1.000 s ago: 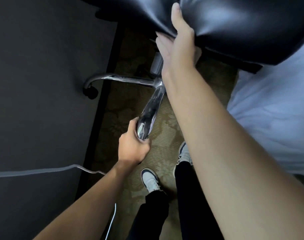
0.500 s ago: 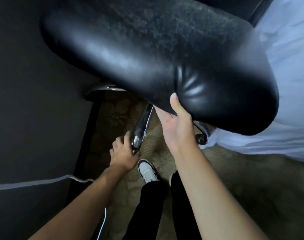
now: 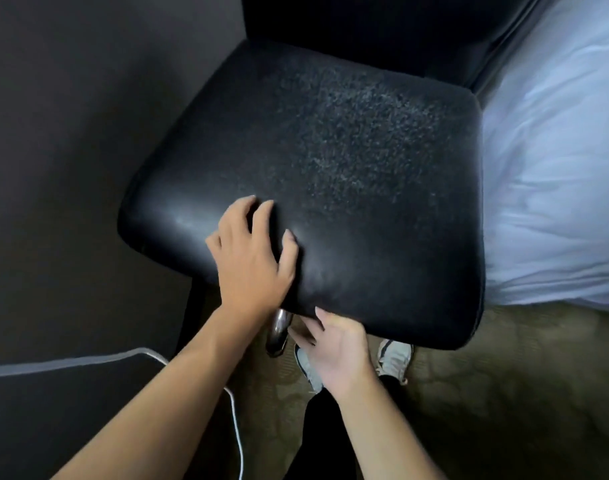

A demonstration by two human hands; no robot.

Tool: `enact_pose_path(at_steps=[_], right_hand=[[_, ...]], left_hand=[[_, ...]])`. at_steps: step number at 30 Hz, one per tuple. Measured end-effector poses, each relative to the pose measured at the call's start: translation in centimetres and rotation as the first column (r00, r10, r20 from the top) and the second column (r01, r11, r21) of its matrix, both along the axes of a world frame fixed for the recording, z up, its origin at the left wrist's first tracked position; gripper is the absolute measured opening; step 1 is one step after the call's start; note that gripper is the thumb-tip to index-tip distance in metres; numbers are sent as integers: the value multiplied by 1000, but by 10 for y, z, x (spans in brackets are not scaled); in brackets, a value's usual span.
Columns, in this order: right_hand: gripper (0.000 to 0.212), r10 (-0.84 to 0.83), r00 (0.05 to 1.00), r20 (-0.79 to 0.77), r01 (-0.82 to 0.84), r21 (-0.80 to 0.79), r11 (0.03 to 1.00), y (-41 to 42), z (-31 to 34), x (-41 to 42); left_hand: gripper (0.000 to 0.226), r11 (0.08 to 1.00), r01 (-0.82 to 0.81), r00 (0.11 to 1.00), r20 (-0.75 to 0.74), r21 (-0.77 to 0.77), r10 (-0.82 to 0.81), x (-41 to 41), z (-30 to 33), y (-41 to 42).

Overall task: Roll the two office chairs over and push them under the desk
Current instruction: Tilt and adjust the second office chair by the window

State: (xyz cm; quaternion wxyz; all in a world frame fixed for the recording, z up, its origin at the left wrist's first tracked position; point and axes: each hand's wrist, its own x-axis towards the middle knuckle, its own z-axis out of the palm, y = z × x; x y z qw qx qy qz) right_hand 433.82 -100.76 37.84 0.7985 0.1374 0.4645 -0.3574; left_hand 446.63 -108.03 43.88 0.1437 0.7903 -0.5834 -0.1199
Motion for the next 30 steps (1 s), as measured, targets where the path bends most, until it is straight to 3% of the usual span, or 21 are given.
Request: enact_pose_path(at_steps=[4,8,12,15,19,24,30], right_hand=[[34,-35,999,32,31,112,993,30,-20,10],[22,80,995,-66,-50,376,925,57,-25,28],[26,284,942,-181,-175,457,872,65,-16,15],[36,464,841,-280,-318,437,841,52,-2,-5],[46,567,700,-435,-471,317,824,14,37,-32],[29,631,556,-541,-644,199,739,-41,97,-41],[21,614,500,-611,-732,80,676,-88,185,-44]], left_hand=[[48,1000,1,1000,12,19,-1,10,-19,30],[53,980,-2,1000,-17,198,5,24,-31,58],[56,813,95,992,-122,575,-30,23,-39,84],[57,715,107,980,-196,690,42,20,-38,100],[50,738,59,942,-281,672,181,11,-12,100],[39,828,-40,884,-366,559,290,-1,46,70],[30,881,-183,750,-517,436,412,-14,128,21]])
